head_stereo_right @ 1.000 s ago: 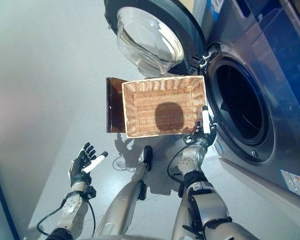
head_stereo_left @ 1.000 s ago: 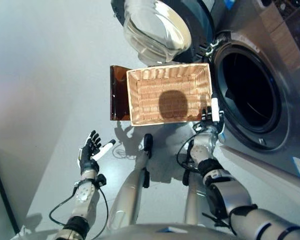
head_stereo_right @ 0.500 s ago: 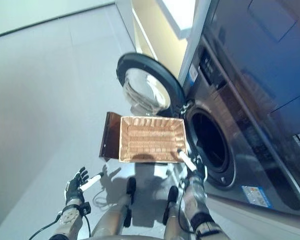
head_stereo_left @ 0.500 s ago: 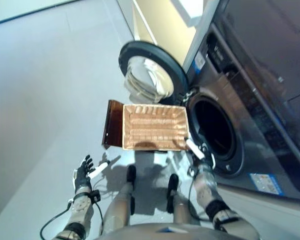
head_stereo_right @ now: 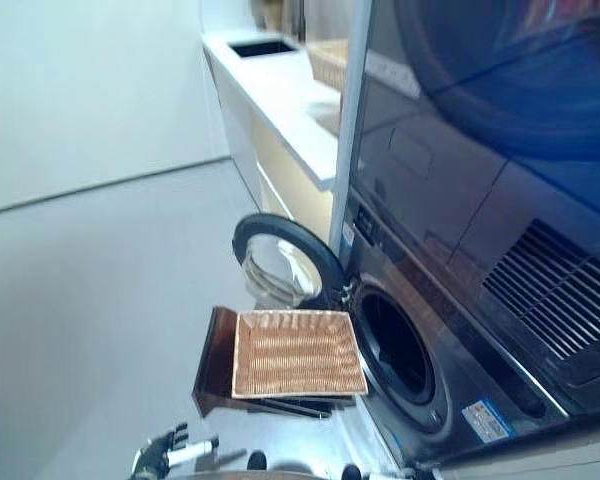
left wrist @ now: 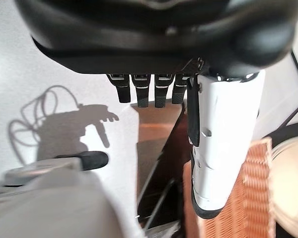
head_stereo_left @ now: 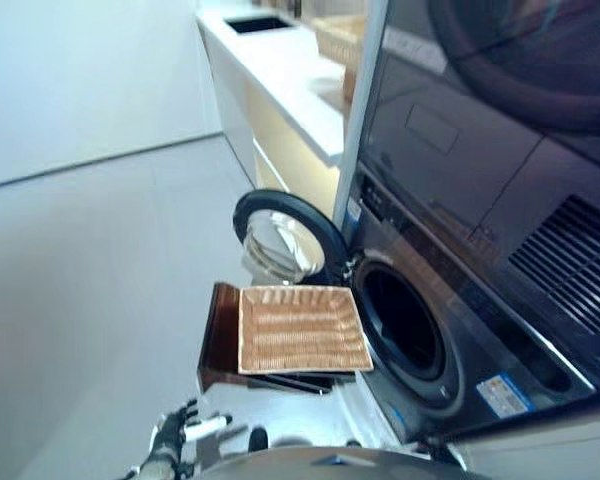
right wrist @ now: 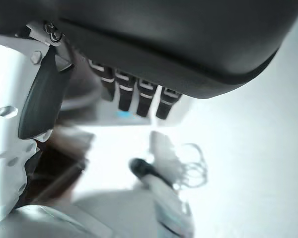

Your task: Pick up the clothes and place them into the washing machine

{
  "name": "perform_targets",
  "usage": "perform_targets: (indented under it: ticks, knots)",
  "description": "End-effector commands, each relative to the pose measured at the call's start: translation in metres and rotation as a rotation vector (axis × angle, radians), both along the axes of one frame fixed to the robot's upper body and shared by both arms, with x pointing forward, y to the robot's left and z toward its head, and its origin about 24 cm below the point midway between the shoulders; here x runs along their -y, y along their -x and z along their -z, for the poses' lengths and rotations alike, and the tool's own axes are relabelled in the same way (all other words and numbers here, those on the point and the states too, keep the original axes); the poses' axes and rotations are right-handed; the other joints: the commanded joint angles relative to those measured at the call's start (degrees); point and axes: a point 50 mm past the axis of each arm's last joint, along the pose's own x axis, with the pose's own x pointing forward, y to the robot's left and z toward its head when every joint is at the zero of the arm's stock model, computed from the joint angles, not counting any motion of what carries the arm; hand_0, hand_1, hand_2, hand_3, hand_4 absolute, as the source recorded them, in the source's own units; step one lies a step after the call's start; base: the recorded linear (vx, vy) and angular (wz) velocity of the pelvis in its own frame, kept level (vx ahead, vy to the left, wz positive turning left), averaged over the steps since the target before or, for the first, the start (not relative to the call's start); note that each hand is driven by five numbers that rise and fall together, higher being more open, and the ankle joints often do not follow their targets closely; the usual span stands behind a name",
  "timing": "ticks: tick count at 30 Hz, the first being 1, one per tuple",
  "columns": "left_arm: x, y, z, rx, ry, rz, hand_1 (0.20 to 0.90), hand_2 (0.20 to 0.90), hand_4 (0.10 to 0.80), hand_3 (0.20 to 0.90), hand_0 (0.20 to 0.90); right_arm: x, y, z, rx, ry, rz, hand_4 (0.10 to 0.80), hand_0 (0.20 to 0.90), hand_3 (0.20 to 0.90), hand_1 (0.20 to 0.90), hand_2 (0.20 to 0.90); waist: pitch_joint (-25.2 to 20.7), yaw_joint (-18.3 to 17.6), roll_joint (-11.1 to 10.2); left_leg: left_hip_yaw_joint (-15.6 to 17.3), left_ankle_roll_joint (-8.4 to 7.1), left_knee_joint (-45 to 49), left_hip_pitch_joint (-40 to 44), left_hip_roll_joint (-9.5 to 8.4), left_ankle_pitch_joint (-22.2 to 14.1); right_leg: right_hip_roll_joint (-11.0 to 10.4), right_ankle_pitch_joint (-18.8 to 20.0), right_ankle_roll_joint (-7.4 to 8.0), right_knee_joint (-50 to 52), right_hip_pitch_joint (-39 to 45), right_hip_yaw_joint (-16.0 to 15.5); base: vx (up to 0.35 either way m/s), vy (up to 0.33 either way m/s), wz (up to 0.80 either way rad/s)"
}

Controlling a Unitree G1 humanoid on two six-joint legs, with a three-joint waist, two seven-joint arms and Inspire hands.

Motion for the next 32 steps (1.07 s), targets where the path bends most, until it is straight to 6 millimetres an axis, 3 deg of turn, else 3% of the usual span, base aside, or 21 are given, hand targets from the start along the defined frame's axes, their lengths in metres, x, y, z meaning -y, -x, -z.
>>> perform_targets:
  ticks: [1,5,32]
  knots:
    - [-0.007,-0.018,-0.002,-0.012,0.000,0.047,0.900,0.900,0.800,0.900,0.900,0.006,0.000,-0.001,-0.070,0.032,-0.119,0.800,0.900,0.900,0.900,0.900,0.82,-0.35,-1.95,1.65,-3.12,-0.04,2.76,-1.53,-3.59,-1.02,1.07,0.79,-0.26,-0.05,0.58,0.057,0.007,0.05]
    - [0.000,-0.015,0.000,-0.036,0.026,0.086,0.900,0.900,0.800,0.900,0.900,0.007,0.009,0.000,-0.125,0.021,-0.097,0.800,0.900,0.900,0.900,0.900,-0.68,-0.76,-1.39,1.42,-2.75,0.16,5.05,-1.64,-4.49,-0.91,0.20,0.60,0.28,1.91,0.96,0.050,0.011,0.15]
    - [0.005,-0.017,0.001,-0.044,0.047,0.116,0.900,0.900,0.800,0.900,0.900,0.003,-0.001,0.001,-0.110,0.013,-0.129,0.800,0.900,0.900,0.900,0.900,-0.89,-1.52,-0.86,2.03,-2.71,-0.07,5.87,-1.44,-4.85,-0.40,-0.09,0.47,-0.59,2.74,1.89,0.004,0.000,-0.04]
